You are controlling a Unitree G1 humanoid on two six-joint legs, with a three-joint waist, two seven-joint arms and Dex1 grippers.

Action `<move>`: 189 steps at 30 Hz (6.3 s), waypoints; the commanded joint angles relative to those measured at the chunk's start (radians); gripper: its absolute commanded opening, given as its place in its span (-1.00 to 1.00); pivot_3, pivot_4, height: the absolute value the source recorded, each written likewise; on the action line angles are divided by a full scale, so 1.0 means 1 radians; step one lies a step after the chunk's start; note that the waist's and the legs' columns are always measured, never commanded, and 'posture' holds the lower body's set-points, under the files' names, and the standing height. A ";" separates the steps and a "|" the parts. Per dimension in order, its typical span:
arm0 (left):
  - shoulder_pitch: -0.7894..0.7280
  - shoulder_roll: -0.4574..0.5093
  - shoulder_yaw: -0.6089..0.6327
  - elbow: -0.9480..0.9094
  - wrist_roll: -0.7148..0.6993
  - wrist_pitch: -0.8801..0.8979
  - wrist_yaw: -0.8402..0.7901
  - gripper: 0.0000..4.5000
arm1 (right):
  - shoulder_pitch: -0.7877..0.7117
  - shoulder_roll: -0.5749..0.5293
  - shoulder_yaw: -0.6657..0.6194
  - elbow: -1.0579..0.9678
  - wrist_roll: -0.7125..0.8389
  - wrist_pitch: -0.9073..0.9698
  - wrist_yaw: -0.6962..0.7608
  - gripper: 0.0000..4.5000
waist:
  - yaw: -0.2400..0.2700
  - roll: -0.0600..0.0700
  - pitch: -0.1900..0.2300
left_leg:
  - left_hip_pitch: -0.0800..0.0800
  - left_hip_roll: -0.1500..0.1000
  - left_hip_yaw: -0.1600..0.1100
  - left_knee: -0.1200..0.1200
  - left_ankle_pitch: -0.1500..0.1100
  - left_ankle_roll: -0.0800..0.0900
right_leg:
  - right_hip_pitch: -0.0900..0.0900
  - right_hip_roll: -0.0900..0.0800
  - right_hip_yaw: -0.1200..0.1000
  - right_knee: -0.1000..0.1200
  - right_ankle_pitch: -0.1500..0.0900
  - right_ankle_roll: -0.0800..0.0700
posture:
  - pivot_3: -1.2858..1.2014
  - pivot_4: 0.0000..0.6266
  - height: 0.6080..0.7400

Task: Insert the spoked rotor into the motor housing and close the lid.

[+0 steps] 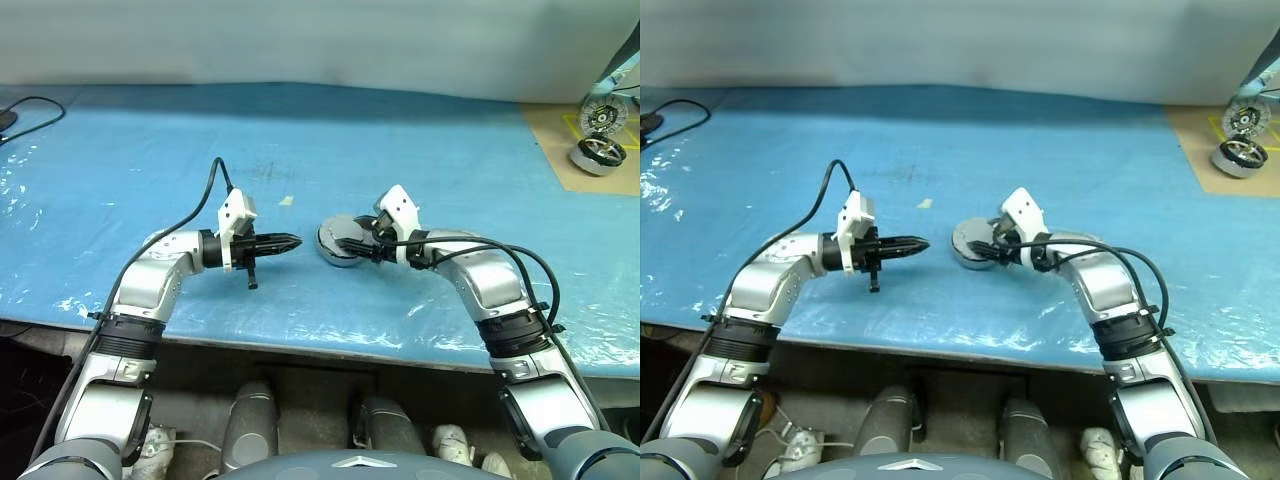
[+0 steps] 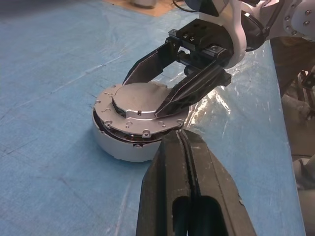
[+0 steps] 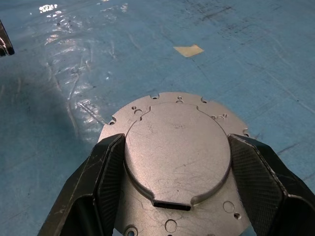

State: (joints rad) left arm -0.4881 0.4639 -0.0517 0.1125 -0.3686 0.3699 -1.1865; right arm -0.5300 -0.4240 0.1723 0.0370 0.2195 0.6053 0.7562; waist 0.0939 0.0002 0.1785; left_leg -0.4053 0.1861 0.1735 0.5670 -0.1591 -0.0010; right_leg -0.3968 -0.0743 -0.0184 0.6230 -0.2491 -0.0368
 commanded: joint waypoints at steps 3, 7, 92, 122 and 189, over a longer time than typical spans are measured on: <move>-0.003 0.014 0.005 -0.019 -0.017 -0.015 -0.006 -1.00 | 0.017 0.038 0.019 0.072 -0.050 -0.055 -0.054 0.30 | -0.002 0.000 0.000 | 0.000 0.000 0.000 0.000 0.000 0.000 | 0.000 0.000 0.000 0.000 0.000 0.000 | 0.03 -0.52 1.00; -0.004 0.012 0.004 -0.009 -0.016 -0.022 -0.007 -1.00 | 0.024 0.077 0.029 0.143 -0.078 -0.077 -0.099 0.30 | -0.003 0.000 0.000 | 0.003 0.001 0.000 0.000 0.000 0.000 | 0.003 0.000 0.000 0.000 0.000 0.000 | 0.03 -0.52 1.00; -0.079 -0.148 -0.220 0.460 0.271 -0.344 0.023 -1.00 | 0.235 0.070 -0.594 -0.077 0.630 0.634 -0.153 0.99 | 0.011 -0.007 -0.026 | 0.021 -0.007 0.003 -0.032 -0.002 0.002 | 0.015 -0.004 0.005 -0.026 -0.008 0.007 | 0.03 -0.52 1.00; -0.092 -0.145 -0.214 0.553 0.287 -0.416 0.037 -1.00 | 0.179 0.280 -0.445 0.044 0.627 0.558 -0.241 0.23 | 0.008 -0.004 -0.027 | 0.020 -0.010 0.003 -0.037 -0.001 -0.001 | 0.015 -0.008 0.003 -0.031 -0.008 0.008 | 0.03 -0.52 1.00; -0.102 -0.470 0.391 0.297 -0.708 0.574 0.536 0.99 | -0.051 0.347 -0.510 -0.006 1.079 0.596 -0.480 0.08 | 0.005 -0.002 -0.015 | -0.007 -0.007 -0.006 -0.015 0.000 -0.002 | -0.002 -0.004 -0.006 -0.014 -0.001 0.017 | 0.03 -0.52 1.00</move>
State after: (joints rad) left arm -0.5922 0.0018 0.3554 0.4223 -1.0708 0.9254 -0.6361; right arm -0.5445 -0.0815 -0.3319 0.0939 1.2240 1.2036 0.2588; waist 0.0988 -0.0020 0.1639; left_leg -0.4122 0.1792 0.1674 0.5523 -0.1593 -0.0028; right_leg -0.3986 -0.0778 -0.0243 0.6087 -0.2499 -0.0202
